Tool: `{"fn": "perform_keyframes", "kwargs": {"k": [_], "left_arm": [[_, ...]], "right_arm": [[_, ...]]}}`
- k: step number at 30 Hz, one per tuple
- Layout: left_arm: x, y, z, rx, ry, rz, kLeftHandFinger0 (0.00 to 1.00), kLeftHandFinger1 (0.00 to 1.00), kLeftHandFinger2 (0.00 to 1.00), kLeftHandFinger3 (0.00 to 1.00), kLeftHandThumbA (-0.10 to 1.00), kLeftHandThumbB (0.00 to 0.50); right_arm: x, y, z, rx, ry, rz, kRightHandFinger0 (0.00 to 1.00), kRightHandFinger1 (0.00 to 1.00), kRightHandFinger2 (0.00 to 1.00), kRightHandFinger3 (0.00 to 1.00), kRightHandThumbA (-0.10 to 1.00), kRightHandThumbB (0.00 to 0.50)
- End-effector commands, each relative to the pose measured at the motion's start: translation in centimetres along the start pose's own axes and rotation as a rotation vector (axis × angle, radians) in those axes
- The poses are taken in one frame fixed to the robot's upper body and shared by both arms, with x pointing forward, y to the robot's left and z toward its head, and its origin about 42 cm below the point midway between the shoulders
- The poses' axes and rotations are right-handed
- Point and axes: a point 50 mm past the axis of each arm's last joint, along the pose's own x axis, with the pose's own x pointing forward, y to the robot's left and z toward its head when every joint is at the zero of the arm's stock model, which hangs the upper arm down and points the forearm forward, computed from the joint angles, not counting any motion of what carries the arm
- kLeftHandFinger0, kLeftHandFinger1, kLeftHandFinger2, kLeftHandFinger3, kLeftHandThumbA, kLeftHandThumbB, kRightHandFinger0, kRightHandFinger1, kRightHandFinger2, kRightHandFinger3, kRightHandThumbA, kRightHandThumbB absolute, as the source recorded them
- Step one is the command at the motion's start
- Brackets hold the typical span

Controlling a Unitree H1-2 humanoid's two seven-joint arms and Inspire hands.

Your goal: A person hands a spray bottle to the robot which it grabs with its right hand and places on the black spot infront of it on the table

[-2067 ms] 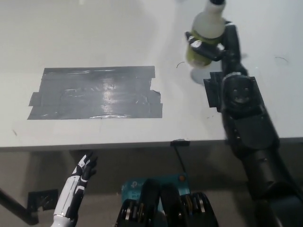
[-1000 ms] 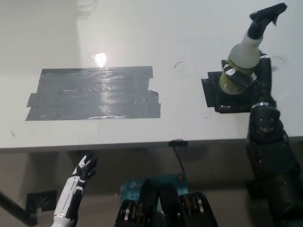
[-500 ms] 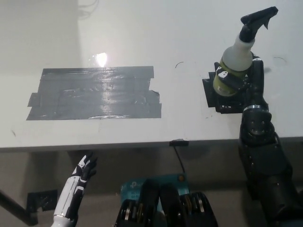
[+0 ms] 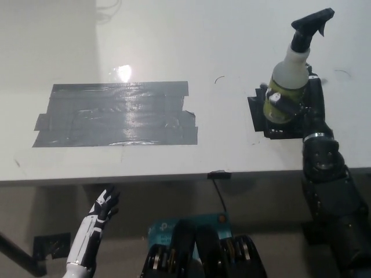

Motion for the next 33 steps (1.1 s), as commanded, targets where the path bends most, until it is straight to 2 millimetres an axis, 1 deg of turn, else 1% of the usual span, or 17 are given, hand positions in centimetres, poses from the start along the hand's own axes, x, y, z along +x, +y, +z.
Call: {"fn": "perform_keyframes", "kwargs": {"k": [1,2,3,9,14,15,16,18,19,20,21,24,26,27,29,31,33], "left_arm": [[0.2,0.6,1.0,0.013,-0.053,0.004,1.0,1.0,1.0,1.0,1.0,0.016],[0.2,0.5,1.0,0.009,-0.055,0.003,1.0,1.0,1.0,1.0,1.0,0.018],[0.2,0.5,1.1,0.009,-0.056,0.004,1.0,1.0,1.0,1.0,1.0,0.013],[0.6,0.7,1.2,0.023,-0.064,0.0,1.0,1.0,1.0,1.0,1.0,0.001],[0.8,0.7,1.3,0.022,-0.071,-0.005,1.0,1.0,1.0,1.0,1.0,0.011],[0.8,0.7,1.3,0.022,-0.071,-0.005,1.0,1.0,1.0,1.0,1.0,0.008],[0.9,0.8,1.3,0.026,-0.07,-0.005,1.0,1.0,1.0,1.0,1.0,0.008],[0.9,0.8,1.3,0.026,-0.066,-0.003,1.0,1.0,1.0,1.0,1.0,0.001],[1.0,1.0,1.4,0.026,-0.069,-0.003,1.0,1.0,1.0,1.0,1.0,0.0],[1.0,1.0,1.4,0.026,-0.07,-0.002,1.0,1.0,1.0,1.0,1.0,0.0],[1.0,1.1,1.4,0.03,-0.07,-0.001,1.0,1.0,1.0,1.0,1.0,0.006],[1.0,1.2,1.3,0.039,-0.066,0.001,1.0,1.0,1.0,1.0,1.0,0.008],[0.9,1.3,1.3,0.046,-0.064,0.001,1.0,1.0,1.0,1.0,1.0,0.001],[0.8,1.3,1.3,0.047,-0.064,0.0,1.0,1.0,1.0,1.0,1.0,0.0],[0.9,1.4,1.3,0.05,-0.066,-0.002,1.0,1.0,1.0,1.0,1.0,0.0],[1.1,1.4,1.3,0.05,-0.071,-0.001,1.0,1.0,1.0,1.0,1.0,0.0],[1.2,1.5,1.3,0.053,-0.073,-0.001,1.0,1.0,1.0,1.0,1.0,0.0]], "right_arm": [[1.2,-1.6,2.1,0.153,-0.037,0.312,1.0,1.0,1.0,1.0,0.94,0.5],[1.1,-1.7,2.0,0.165,-0.025,0.313,1.0,1.0,1.0,1.0,0.95,0.486],[1.0,-1.8,1.8,0.173,-0.017,0.314,1.0,1.0,1.0,1.0,0.95,0.499],[1.1,-2.6,1.7,0.197,-0.015,0.327,1.0,1.0,1.0,1.0,0.98,0.5],[0.7,-4.2,1.8,0.205,-0.021,0.324,1.0,1.0,1.0,1.0,1.0,0.5],[0.3,-5.1,1.9,0.204,-0.039,0.317,1.0,1.0,1.0,1.0,1.0,0.5],[-0.2,-6.2,2.1,0.206,-0.057,0.301,1.0,1.0,1.0,1.0,1.0,0.5],[-1.4,-8.1,2.7,0.212,-0.096,0.284,1.0,1.0,1.0,1.0,1.0,0.47],[-2.2,-9.4,3.6,0.222,-0.124,0.28,1.0,1.0,1.0,1.0,1.0,0.468],[-2.5,-9.6,3.8,0.225,-0.131,0.28,1.0,1.0,1.0,1.0,1.0,0.467],[-3.3,-10.8,4.5,0.238,-0.157,0.26,1.0,1.0,1.0,1.0,1.0,0.499],[-4.7,-12.3,5.6,0.238,-0.198,0.234,1.0,1.0,1.0,1.0,1.0,0.5],[-6.7,-14.3,6.4,0.211,-0.261,0.221,1.0,1.0,1.0,1.0,1.0,0.415],[-7.7,-14.9,6.5,0.224,-0.269,0.216,1.0,1.0,1.0,1.0,1.0,0.429],[-8.8,-15.4,6.8,0.24,-0.264,0.206,1.0,1.0,1.0,1.0,1.0,0.444],[-11.1,-15.7,6.9,0.259,-0.297,0.197,1.0,1.0,1.0,1.0,1.0,0.426],[-12.6,-15.4,7.0,0.261,-0.329,0.209,1.0,1.0,1.0,1.0,1.0,0.406]]}}
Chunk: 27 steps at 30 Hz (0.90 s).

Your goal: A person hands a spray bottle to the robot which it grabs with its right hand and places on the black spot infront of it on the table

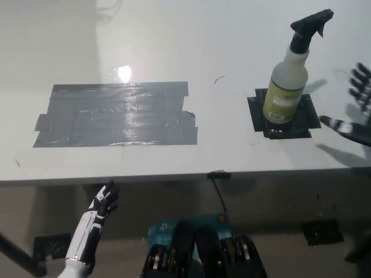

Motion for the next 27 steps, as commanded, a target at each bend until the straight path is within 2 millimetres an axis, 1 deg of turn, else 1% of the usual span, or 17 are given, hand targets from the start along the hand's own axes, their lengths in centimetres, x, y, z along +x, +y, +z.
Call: {"fn": "perform_keyframes", "kwargs": {"k": [1,3,4,5,7,9,10,11,12,13,14,17,21,22,23,25,27], "left_arm": [[0.7,1.1,0.9,0.049,-0.057,0.001,1.0,1.0,1.0,1.0,1.0,0.011],[0.7,1.1,0.9,0.051,-0.058,0.001,1.0,1.0,1.0,1.0,1.0,0.006],[0.7,0.9,0.9,0.042,-0.057,0.0,1.0,1.0,1.0,1.0,1.0,0.012],[0.7,0.8,0.8,0.038,-0.056,-0.001,1.0,1.0,1.0,1.0,1.0,0.011],[0.4,0.6,0.6,0.038,-0.047,-0.003,1.0,1.0,1.0,1.0,1.0,0.024],[0.0,0.6,0.4,0.032,-0.032,-0.002,1.0,1.0,1.0,1.0,1.0,0.029],[-0.1,0.6,0.3,0.031,-0.03,-0.003,1.0,1.0,1.0,1.0,1.0,0.025],[-0.2,0.6,0.3,0.03,-0.027,-0.006,1.0,1.0,1.0,1.0,1.0,0.024],[-0.3,0.5,0.2,0.03,-0.025,-0.008,1.0,1.0,1.0,1.0,1.0,0.025],[-0.5,0.4,0.2,0.029,-0.018,-0.008,1.0,1.0,1.0,1.0,1.0,0.033],[-0.6,0.4,0.2,0.027,-0.014,-0.008,1.0,1.0,1.0,1.0,1.0,0.033],[-0.6,0.3,0.1,0.019,-0.018,-0.012,1.0,1.0,1.0,1.0,1.0,0.044],[-1.3,0.1,-0.3,0.024,-0.003,-0.015,1.0,1.0,1.0,1.0,1.0,0.045],[-1.4,0.1,-0.3,0.021,0.0,-0.013,1.0,1.0,1.0,1.0,1.0,0.033],[-1.5,0.1,-0.3,0.016,0.007,-0.009,1.0,1.0,1.0,1.0,1.0,0.025],[-1.7,0.1,-0.4,0.011,0.014,-0.008,1.0,1.0,1.0,1.0,1.0,0.026],[-1.9,0.0,-0.6,0.016,0.009,-0.015,1.0,1.0,1.0,1.0,1.0,0.031]], "right_arm": [[-4.4,0.2,5.7,0.079,-0.189,0.079,1.0,1.0,1.0,1.0,1.0,0.455],[-6.2,2.0,6.2,0.086,-0.213,0.107,1.0,1.0,1.0,1.0,1.0,0.47],[-7.8,3.8,6.7,0.099,-0.231,0.146,1.0,1.0,1.0,1.0,1.0,0.499],[-8.4,4.4,6.9,0.108,-0.237,0.16,1.0,1.0,1.0,1.0,1.0,0.5],[-10.8,6.9,7.0,0.125,-0.245,0.208,1.0,1.0,1.0,1.0,1.0,0.5],[-12.8,9.8,5.9,0.129,-0.214,0.241,1.0,1.0,1.0,1.0,1.0,0.5],[-13.2,10.5,5.3,0.12,-0.198,0.238,1.0,1.0,1.0,1.0,1.0,0.468],[-13.7,11.0,4.7,0.109,-0.182,0.232,1.0,1.0,1.0,1.0,1.0,0.462],[-13.9,11.3,4.1,0.11,-0.162,0.23,1.0,1.0,1.0,1.0,1.0,0.44],[-14.3,11.6,2.3,0.119,-0.087,0.237,1.0,1.0,1.0,1.0,1.0,0.424],[-14.5,11.7,1.3,0.123,-0.044,0.241,1.0,1.0,1.0,1.0,1.0,0.424],[-14.7,11.8,-1.0,0.096,0.033,0.264,1.0,1.0,1.0,1.0,1.0,0.35],[-15.4,11.8,-3.5,-0.033,0.092,0.304,1.0,1.0,1.0,1.0,1.0,0.399],[-15.5,11.9,-3.8,-0.059,0.097,0.311,1.0,1.0,1.0,1.0,1.0,0.433],[-15.6,12.1,-4.1,-0.085,0.107,0.323,1.0,1.0,1.0,1.0,1.0,0.443],[-16.0,12.3,-4.2,-0.085,0.122,0.337,1.0,1.0,1.0,1.0,1.0,0.46],[-16.4,12.6,-4.4,-0.074,0.138,0.353,1.0,1.0,1.0,1.0,1.0,0.457]]}}
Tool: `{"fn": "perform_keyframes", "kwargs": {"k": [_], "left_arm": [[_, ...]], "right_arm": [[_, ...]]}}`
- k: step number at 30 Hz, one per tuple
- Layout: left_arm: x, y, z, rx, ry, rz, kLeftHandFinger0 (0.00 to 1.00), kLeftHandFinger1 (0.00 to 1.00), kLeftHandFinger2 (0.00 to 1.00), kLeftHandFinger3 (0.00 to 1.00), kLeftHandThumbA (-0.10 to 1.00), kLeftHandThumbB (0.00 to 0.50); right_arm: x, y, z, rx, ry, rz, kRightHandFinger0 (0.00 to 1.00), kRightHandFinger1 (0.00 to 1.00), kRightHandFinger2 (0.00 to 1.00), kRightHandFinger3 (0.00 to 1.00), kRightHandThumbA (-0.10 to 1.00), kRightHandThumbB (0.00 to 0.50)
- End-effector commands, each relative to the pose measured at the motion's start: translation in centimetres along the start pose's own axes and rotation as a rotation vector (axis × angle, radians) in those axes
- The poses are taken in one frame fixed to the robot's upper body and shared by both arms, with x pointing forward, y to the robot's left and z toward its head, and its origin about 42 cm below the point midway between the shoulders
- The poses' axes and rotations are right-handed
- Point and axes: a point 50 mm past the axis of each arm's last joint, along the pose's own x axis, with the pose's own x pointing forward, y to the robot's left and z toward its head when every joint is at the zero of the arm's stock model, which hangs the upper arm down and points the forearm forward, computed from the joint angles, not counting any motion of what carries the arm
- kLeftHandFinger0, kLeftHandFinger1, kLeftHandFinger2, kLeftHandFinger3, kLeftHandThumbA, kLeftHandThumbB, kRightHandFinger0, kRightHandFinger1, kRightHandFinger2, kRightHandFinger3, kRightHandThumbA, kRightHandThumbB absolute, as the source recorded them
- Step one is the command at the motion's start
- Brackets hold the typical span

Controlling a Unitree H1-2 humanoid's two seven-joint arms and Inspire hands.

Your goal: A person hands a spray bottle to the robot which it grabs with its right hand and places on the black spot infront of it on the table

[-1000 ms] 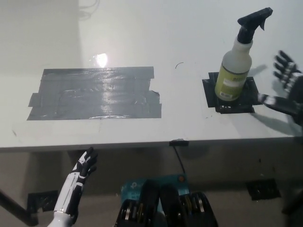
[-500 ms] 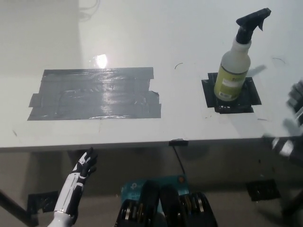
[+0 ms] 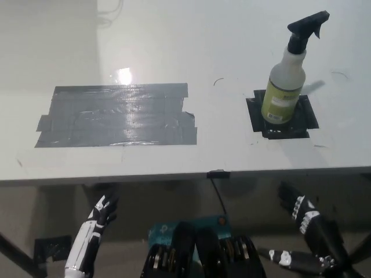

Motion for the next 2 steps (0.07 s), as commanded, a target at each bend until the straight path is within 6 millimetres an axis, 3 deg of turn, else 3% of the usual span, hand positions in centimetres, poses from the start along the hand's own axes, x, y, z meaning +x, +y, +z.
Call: {"fn": "perform_keyframes", "kwargs": {"k": [1,2], "left_arm": [[-0.49,0.05,0.35,0.016,-0.04,-0.015,1.0,1.0,1.0,1.0,1.0,0.042],[-0.49,0.05,0.35,0.016,-0.04,-0.015,1.0,1.0,1.0,1.0,1.0,0.042]], "right_arm": [[-0.3,0.76,0.4,-0.089,-0.043,0.056,1.0,1.0,1.0,1.0,1.0,0.455],[-0.3,0.76,0.4,-0.089,-0.043,0.056,1.0,1.0,1.0,1.0,1.0,0.455]]}}
